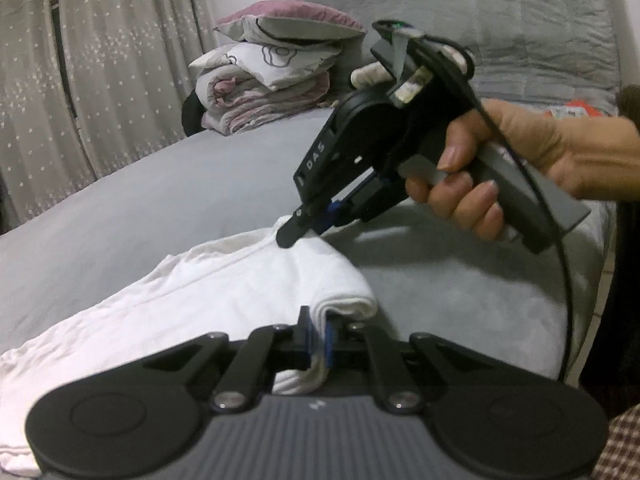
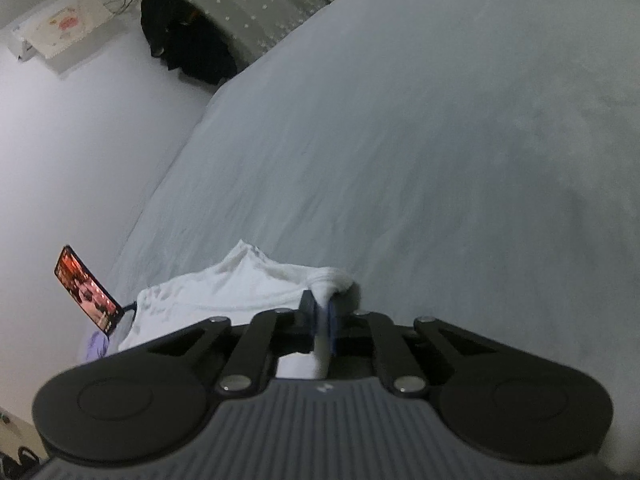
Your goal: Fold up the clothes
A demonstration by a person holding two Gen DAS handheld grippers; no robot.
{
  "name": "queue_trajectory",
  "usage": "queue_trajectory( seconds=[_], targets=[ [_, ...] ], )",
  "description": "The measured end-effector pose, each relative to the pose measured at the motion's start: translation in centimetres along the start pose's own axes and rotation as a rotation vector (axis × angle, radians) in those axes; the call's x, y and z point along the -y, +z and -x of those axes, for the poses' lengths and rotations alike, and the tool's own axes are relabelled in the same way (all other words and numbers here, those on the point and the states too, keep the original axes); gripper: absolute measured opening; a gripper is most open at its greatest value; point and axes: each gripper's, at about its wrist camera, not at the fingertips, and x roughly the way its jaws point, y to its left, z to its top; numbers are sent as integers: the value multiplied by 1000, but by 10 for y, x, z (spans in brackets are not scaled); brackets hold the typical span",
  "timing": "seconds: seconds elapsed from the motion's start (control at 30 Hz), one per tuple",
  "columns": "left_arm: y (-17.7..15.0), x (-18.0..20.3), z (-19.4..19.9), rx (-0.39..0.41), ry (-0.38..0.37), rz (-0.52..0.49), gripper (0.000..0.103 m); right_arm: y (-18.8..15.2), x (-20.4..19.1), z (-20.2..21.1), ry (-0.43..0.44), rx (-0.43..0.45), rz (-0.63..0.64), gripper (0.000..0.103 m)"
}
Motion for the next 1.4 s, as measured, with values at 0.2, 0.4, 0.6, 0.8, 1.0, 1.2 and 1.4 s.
queue_trajectory(
  seconds=[0.2, 0.4, 0.6, 0.8, 1.0, 1.2, 1.4],
  targets=[
    [7, 2, 6, 31, -14, 38, 5, 7, 5, 12, 10, 34, -48, 6],
    [14, 1, 8, 48, -38, 109, 5, 11, 9, 20, 6, 52, -62, 6],
    [13, -11, 10, 65, -29, 292, 5, 12, 1, 20, -7, 33, -71, 6],
    [10, -21, 18, 106, -9, 454, 5, 20, -20, 16, -23, 22, -49, 6],
    [1, -40, 31, 133, 3, 596, 5, 28, -48, 4, 0, 18, -21, 6],
    [-7, -69, 43, 173, 42, 720, 5, 36, -69, -21, 20, -4, -7, 6],
    [-22, -98, 51, 177, 91, 839, 5, 39, -99, -47, 47, -24, 31, 6]
  ],
)
